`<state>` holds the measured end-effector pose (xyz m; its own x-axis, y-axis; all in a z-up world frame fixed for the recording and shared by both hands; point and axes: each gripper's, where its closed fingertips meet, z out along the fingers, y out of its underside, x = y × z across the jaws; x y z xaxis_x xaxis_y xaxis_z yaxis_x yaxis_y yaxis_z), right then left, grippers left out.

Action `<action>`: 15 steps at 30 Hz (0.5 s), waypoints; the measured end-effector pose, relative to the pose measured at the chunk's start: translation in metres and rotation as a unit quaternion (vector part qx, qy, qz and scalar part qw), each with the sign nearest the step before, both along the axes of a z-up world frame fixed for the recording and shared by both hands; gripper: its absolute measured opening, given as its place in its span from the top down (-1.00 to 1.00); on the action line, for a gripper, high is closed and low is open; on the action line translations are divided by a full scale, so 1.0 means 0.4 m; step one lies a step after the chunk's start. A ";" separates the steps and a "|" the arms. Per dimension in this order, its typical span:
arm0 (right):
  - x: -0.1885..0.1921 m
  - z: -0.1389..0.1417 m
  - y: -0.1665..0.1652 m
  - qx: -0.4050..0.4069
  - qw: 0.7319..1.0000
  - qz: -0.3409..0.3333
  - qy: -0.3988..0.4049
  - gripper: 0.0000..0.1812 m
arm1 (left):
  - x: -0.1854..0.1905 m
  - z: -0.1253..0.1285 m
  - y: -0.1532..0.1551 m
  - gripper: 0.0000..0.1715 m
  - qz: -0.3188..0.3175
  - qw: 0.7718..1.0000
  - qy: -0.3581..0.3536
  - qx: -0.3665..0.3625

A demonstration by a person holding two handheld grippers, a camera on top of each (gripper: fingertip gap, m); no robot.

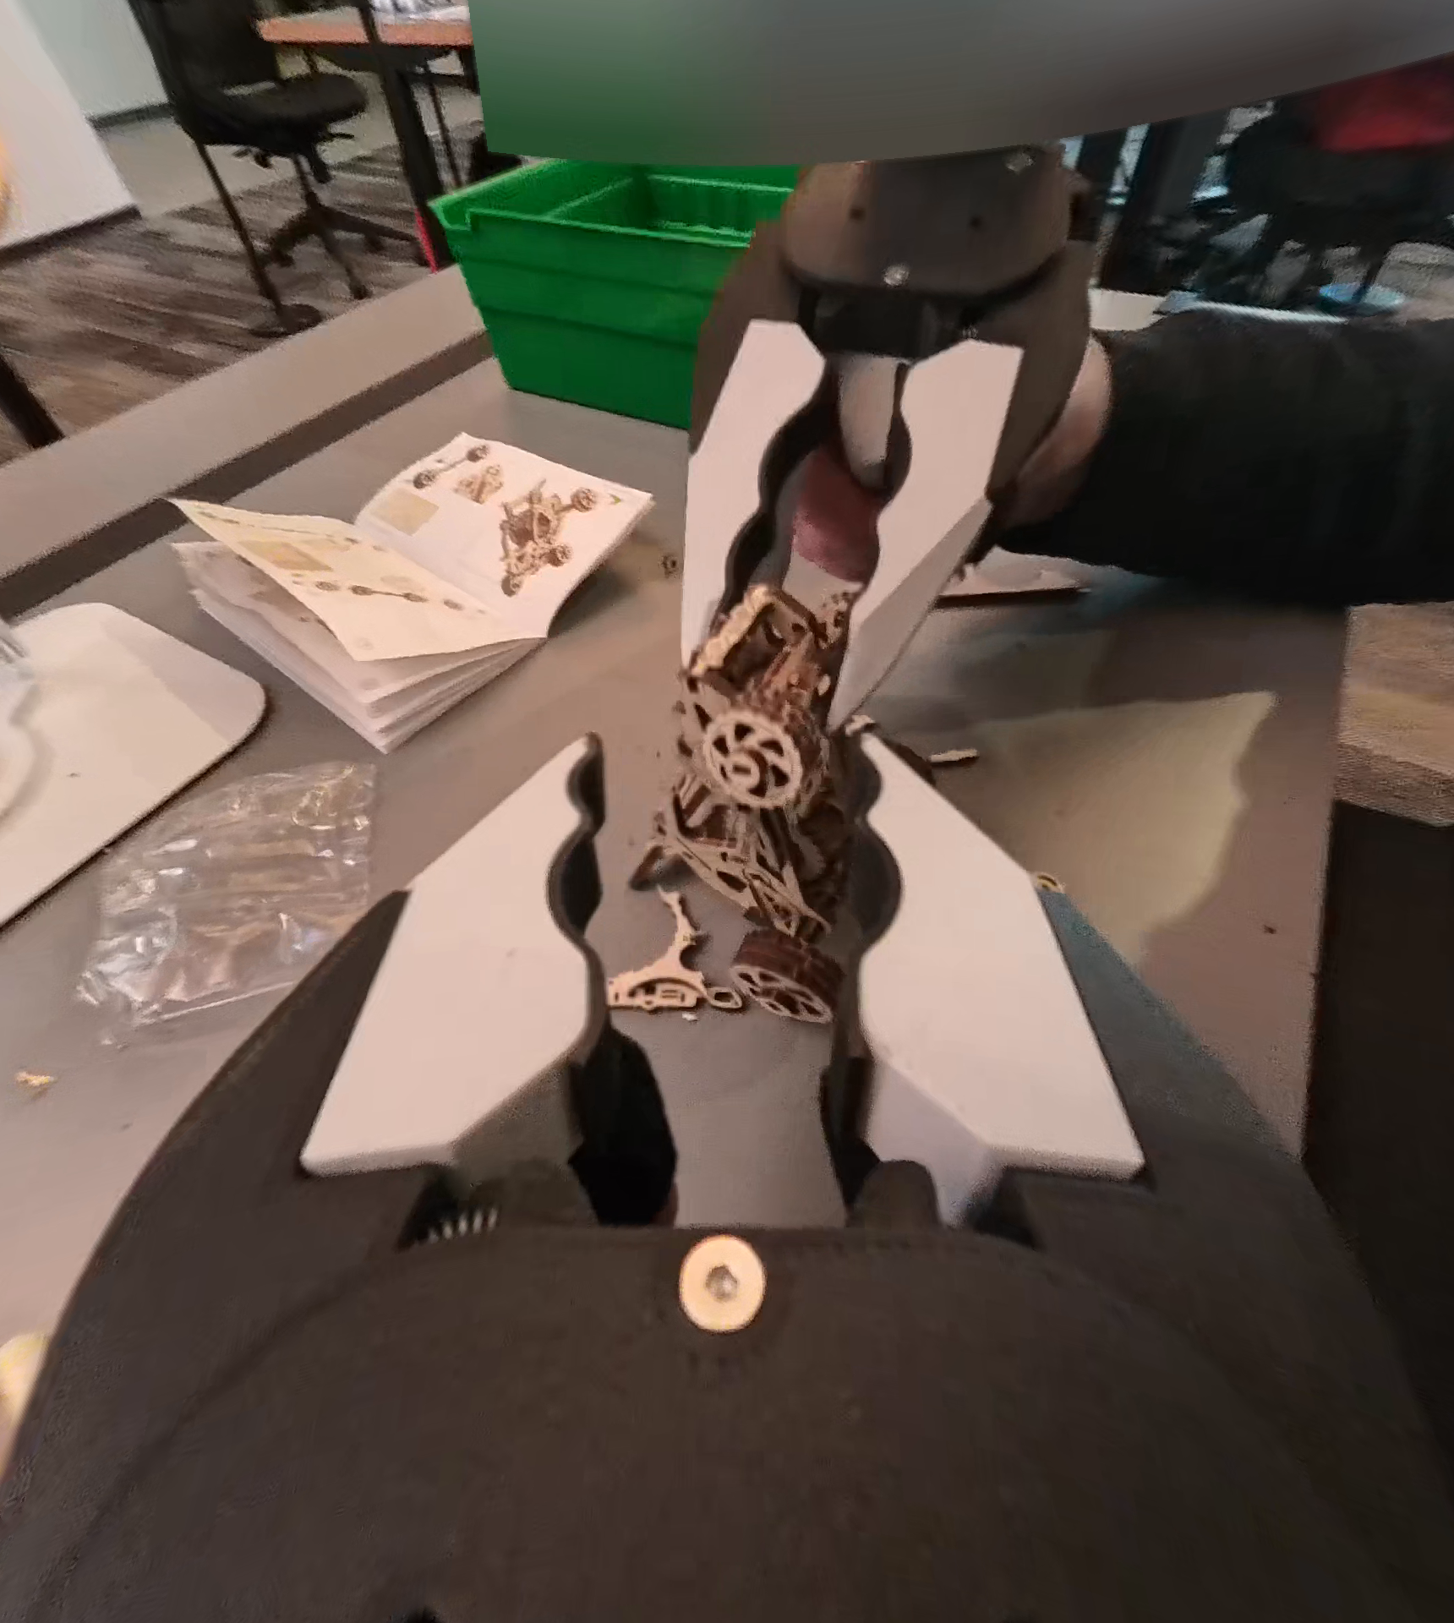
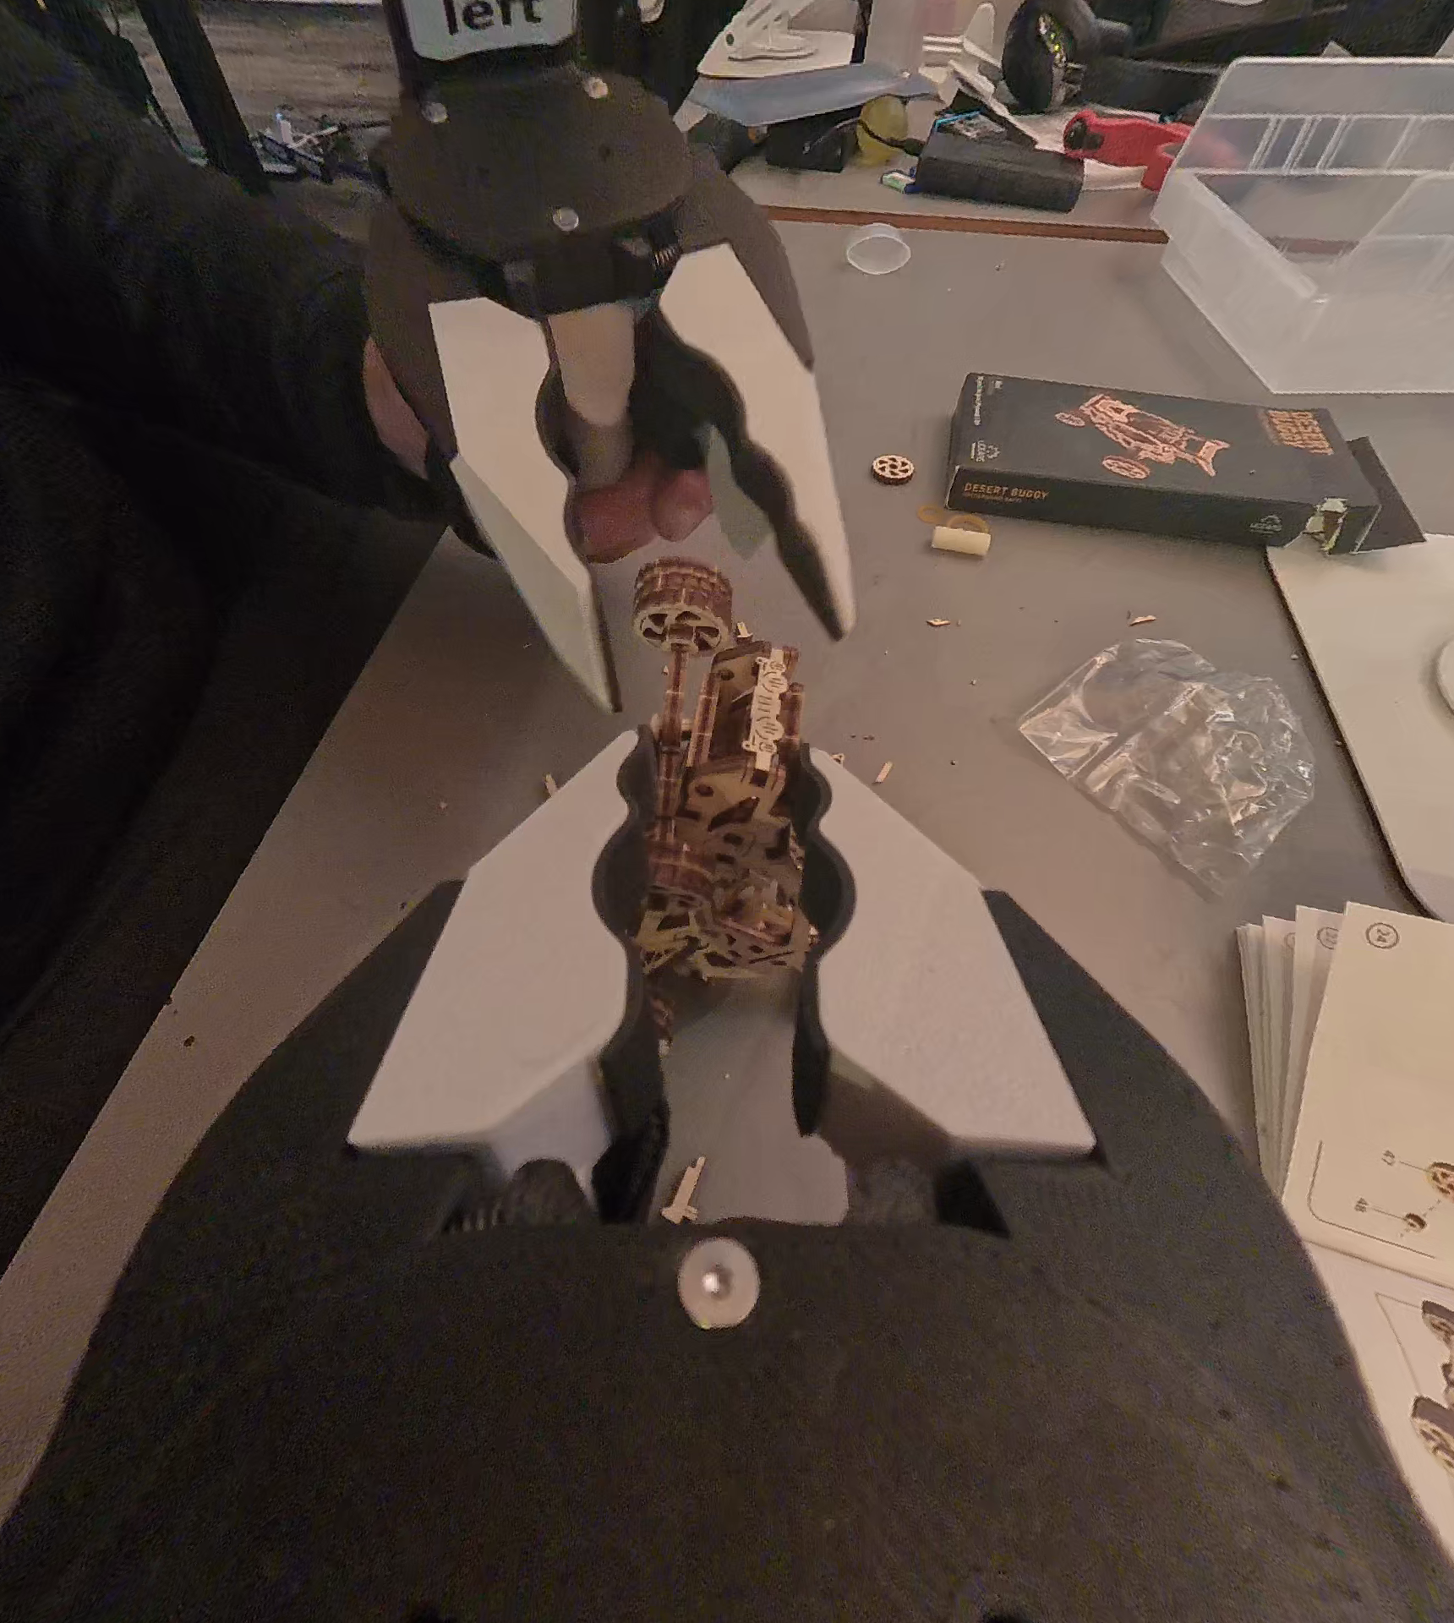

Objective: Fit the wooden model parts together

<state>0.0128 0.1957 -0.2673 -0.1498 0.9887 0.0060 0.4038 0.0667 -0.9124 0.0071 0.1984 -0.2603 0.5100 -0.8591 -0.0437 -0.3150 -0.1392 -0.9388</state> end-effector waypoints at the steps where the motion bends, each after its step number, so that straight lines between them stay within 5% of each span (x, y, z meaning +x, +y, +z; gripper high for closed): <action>1: -0.002 0.000 -0.002 0.002 1.000 0.001 -0.002 0.70 | 0.003 0.000 0.006 0.32 0.010 1.000 0.012 0.007; 6: -0.002 -0.001 -0.003 0.006 1.000 0.002 -0.005 0.70 | 0.020 -0.005 0.007 0.41 0.000 0.999 0.037 0.018; 10: -0.004 -0.002 -0.006 0.004 1.000 0.007 -0.004 0.69 | 0.022 0.031 -0.009 0.65 -0.028 0.999 -0.033 -0.002; 15: -0.004 -0.002 -0.006 0.005 1.000 0.008 -0.006 0.69 | 0.029 0.013 -0.008 0.64 -0.041 0.999 -0.010 -0.011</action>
<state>0.0114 0.1931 -0.2681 -0.1660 0.9860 0.0141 0.4128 0.0824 -0.9071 0.0189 0.1951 -0.2551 0.4378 -0.8990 -0.0150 -0.3072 -0.1338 -0.9422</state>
